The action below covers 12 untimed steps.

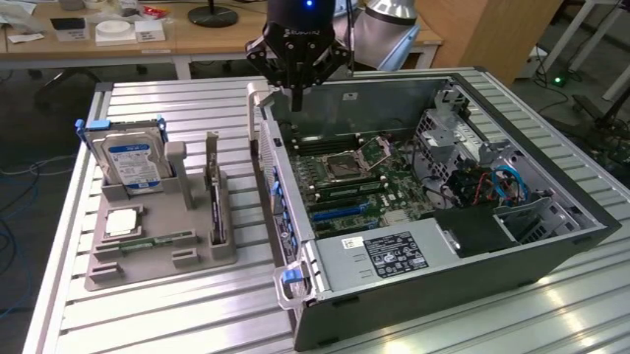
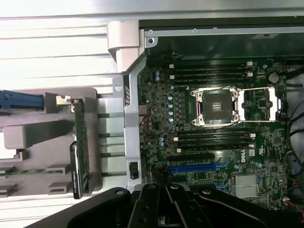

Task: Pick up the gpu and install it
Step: 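Reach for the gpu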

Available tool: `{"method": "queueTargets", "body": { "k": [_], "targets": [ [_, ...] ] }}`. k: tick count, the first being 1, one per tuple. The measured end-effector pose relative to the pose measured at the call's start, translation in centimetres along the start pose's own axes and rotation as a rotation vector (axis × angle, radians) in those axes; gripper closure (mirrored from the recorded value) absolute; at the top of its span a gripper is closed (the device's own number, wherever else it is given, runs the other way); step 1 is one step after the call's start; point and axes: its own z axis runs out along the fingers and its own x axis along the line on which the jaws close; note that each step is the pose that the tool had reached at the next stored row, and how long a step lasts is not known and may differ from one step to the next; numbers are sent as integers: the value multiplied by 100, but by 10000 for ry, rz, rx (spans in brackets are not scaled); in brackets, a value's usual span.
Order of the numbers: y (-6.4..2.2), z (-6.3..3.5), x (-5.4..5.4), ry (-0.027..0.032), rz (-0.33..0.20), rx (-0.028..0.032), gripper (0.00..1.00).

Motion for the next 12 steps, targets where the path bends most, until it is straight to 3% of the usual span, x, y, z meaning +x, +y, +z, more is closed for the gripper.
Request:
{"method": "queueTargets", "body": {
  "k": [12],
  "targets": [
    [-10, -3, 134, 0, -1, 0, 89]
  ]
}}
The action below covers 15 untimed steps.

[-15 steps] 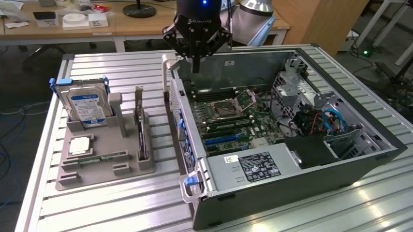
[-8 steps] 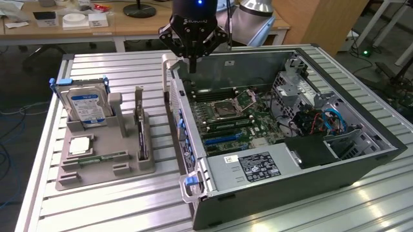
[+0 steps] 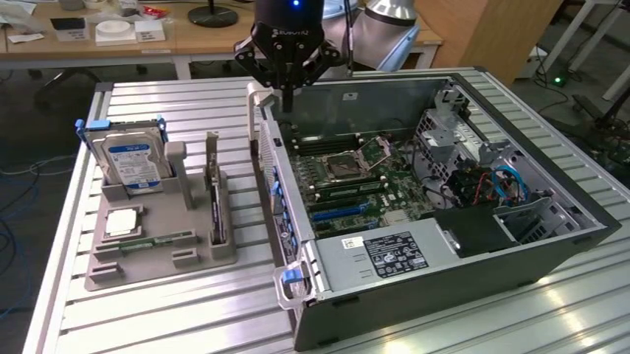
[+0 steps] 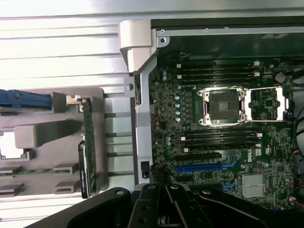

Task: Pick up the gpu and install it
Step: 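Reach for the gpu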

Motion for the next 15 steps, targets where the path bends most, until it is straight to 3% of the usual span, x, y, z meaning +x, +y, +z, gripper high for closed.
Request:
{"method": "queueTargets", "body": {
  "k": [15],
  "targets": [
    [-11, -4, 149, 0, 0, 1, 89]
  ]
}}
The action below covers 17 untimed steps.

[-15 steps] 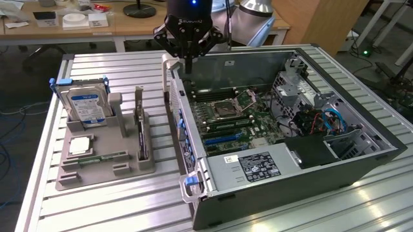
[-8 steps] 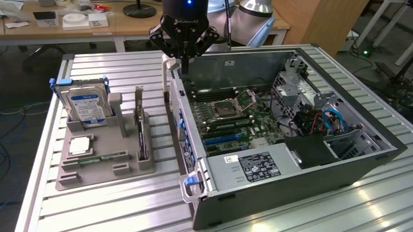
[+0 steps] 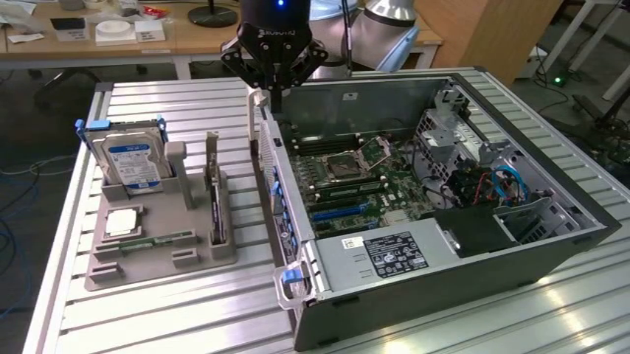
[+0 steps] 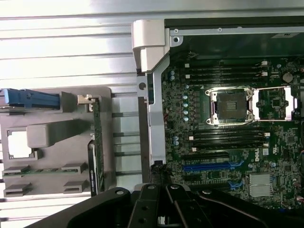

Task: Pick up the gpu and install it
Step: 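Reach for the gpu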

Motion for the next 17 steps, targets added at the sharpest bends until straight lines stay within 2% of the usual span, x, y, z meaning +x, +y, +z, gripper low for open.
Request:
{"method": "queueTargets", "body": {
  "k": [17],
  "targets": [
    [-12, -4, 164, 0, 0, 0, 89]
  ]
}}
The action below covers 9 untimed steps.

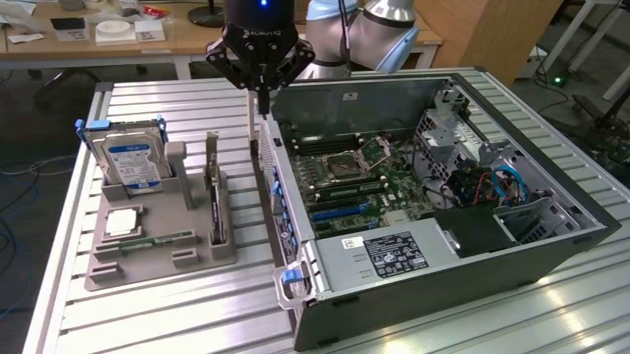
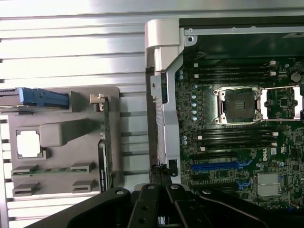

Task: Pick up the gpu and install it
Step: 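Reach for the gpu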

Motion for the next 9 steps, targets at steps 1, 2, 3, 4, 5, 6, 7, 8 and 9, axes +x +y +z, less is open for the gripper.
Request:
{"method": "queueTargets", "body": {
  "k": [1, 2, 3, 4, 5, 6, 7, 8, 9],
  "targets": [
    [-1, 0, 10, 0, 0, 0, 89],
    [-1, -1, 20, 0, 0, 0, 89],
    [-2, -1, 30, 0, 0, 0, 89],
    [-3, -1, 41, 0, 0, 0, 89],
    [-4, -1, 51, 0, 0, 0, 89],
    [-4, -2, 60, 0, 0, 0, 89],
    [-5, -2, 69, 1, 1, 1, 89],
    [-6, -2, 78, 0, 0, 0, 89],
    [-7, -3, 88, 1, 0, 0, 89]
  ]
}}
